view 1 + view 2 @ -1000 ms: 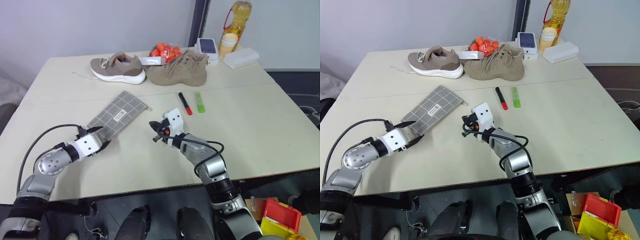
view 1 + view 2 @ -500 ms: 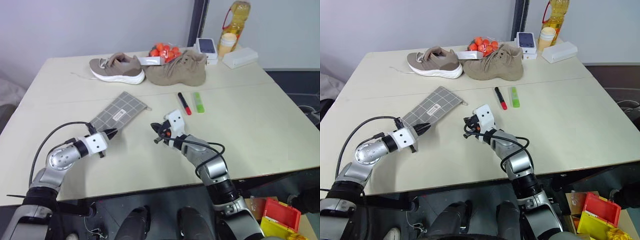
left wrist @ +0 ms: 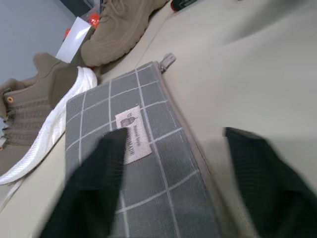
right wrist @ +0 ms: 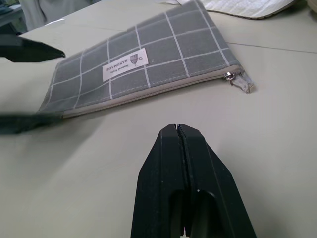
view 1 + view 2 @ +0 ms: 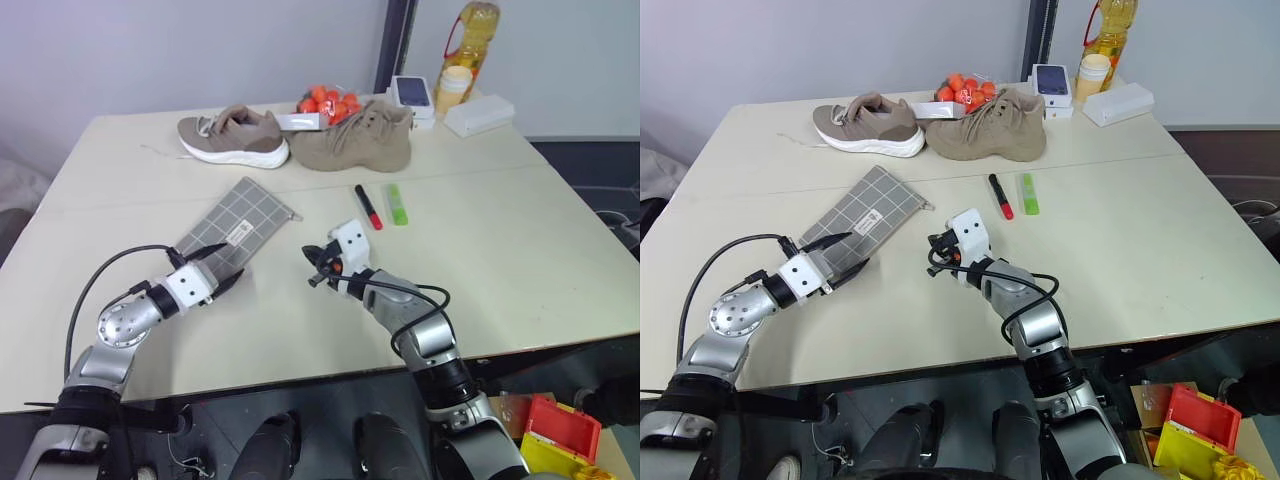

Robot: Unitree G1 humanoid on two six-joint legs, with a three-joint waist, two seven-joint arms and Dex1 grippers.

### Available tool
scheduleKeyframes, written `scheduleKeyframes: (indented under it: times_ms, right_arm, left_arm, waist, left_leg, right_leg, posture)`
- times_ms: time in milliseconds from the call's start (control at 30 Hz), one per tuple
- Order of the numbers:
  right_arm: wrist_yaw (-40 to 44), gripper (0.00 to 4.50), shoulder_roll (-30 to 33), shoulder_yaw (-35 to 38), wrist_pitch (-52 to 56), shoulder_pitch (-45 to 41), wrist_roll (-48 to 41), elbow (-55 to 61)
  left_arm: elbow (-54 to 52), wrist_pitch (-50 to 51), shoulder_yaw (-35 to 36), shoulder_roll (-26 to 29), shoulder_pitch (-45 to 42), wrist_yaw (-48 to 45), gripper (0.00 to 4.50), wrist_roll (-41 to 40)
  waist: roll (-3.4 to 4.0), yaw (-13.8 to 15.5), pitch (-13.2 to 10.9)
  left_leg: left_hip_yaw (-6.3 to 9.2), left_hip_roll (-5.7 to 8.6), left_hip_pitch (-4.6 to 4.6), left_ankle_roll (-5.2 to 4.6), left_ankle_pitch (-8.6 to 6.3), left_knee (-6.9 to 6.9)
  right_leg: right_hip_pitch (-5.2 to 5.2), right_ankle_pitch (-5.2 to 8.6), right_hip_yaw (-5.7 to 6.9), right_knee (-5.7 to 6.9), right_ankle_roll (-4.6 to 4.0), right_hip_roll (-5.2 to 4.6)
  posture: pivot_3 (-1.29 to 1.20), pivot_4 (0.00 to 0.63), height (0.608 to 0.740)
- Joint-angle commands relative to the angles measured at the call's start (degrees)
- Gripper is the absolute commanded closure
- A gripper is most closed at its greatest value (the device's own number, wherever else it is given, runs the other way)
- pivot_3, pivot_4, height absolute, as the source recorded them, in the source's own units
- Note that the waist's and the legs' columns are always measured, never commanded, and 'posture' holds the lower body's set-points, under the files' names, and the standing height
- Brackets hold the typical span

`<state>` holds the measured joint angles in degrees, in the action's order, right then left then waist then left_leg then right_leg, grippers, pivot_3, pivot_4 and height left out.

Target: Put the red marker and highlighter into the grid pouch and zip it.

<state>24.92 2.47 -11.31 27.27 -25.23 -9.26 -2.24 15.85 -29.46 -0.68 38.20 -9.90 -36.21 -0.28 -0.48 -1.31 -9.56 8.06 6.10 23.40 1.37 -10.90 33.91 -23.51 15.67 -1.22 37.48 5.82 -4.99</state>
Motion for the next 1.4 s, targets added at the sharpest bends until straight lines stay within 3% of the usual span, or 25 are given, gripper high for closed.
scheduleKeyframes:
  times_ms: [33, 333, 600, 867, 967, 1167, 1300, 1400]
  right_arm:
    - [-0.2, 4.5, 0.1, 0.3, -0.2, -0.1, -0.5, 3.8]
    - [-0.2, 4.5, -0.4, -0.3, 0.0, -0.3, -0.7, 4.1]
    - [0.1, 4.5, -0.7, -0.3, -0.6, -1.5, -0.6, 3.2]
    - [-0.2, 4.5, -0.5, 0.2, -0.7, -1.3, -0.5, 3.6]
    - [-0.4, 4.5, -0.4, 0.2, -0.7, -1.4, -0.4, 3.6]
    - [-0.8, 4.5, -0.2, 0.4, -0.6, -1.1, -0.4, 4.1]
    - [-1.0, 4.5, 0.0, 0.6, -0.5, -1.1, -0.4, 4.3]
    - [-1.6, 4.5, 0.9, 1.8, -0.1, -1.9, -0.4, 4.2]
  left_arm:
    - [-5.4, 1.7, 3.1, 3.0, 3.3, -1.6, 0.27, -2.1]
    - [-5.9, 2.6, 6.9, 8.8, 8.2, -0.8, 0.27, 1.0]
    - [4.9, -3.9, 1.5, 7.3, -1.1, 4.6, 0.27, 11.1]
    - [15.8, -9.9, -2.9, 4.1, -9.0, 3.8, 0.27, 11.6]
    - [18.4, -11.5, -3.5, 3.4, -10.6, 3.7, 1.17, 11.6]
    - [20.7, -13.4, -3.2, 2.3, -12.3, 4.8, 4.28, 10.5]
    - [19.3, -13.2, -2.3, 1.5, -12.4, 5.2, 4.41, 8.8]
    - [11.7, -6.4, 0.6, -0.9, -10.6, 2.3, 4.41, -0.8]
  waist:
    - [0.01, 0.0, 0.0]
    - [0.02, 0.3, 0.0]
    - [0.0, 0.5, 0.0]
    - [0.0, 0.5, 0.0]
    - [-0.01, 0.5, 0.0]
    - [-0.01, 0.3, 0.0]
    - [-0.01, 0.3, 0.0]
    - [-0.01, 0.3, 0.0]
  left_leg:
    - [0.0, -0.01, 0.0, 0.0, 0.0, 0.0]
    - [0.01, 0.0, 0.0, 0.0, 0.0, 0.01]
    - [0.01, 0.02, 0.0, 0.0, 0.0, 0.01]
    - [0.0, 0.02, -0.01, 0.0, 0.0, 0.02]
    - [0.0, 0.04, -0.02, 0.0, 0.0, 0.04]
    - [0.0, 0.03, -0.02, 0.0, 0.0, 0.04]
    - [0.0, 0.04, -0.01, -0.01, 0.0, 0.04]
    - [0.0, 0.04, -0.01, -0.01, 0.0, 0.05]
  right_leg:
    - [0.0, 0.0, 0.0, 0.0, 0.0, 0.0]
    - [0.01, 0.01, 0.02, -0.01, -0.02, -0.01]
    - [0.0, 0.0, 0.05, -0.01, 0.0, 0.01]
    - [0.03, -0.01, 0.04, 0.0, 0.01, 0.0]
    - [0.04, -0.01, 0.05, 0.0, 0.01, 0.0]
    - [0.03, -0.01, 0.04, 0.03, 0.01, 0.0]
    - [0.03, -0.01, 0.04, 0.03, 0.01, 0.01]
    - [0.03, -0.01, 0.03, 0.03, 0.01, 0.0]
  posture:
    - [0.0, 0.15, 0.74]
    - [0.0, 0.15, 0.74]
    - [0.0, 0.15, 0.74]
    - [0.0, 0.15, 0.74]
    - [0.0, 0.15, 0.74]
    - [0.0, 0.15, 0.74]
    - [0.0, 0.15, 0.74]
    - [0.0, 0.15, 0.74]
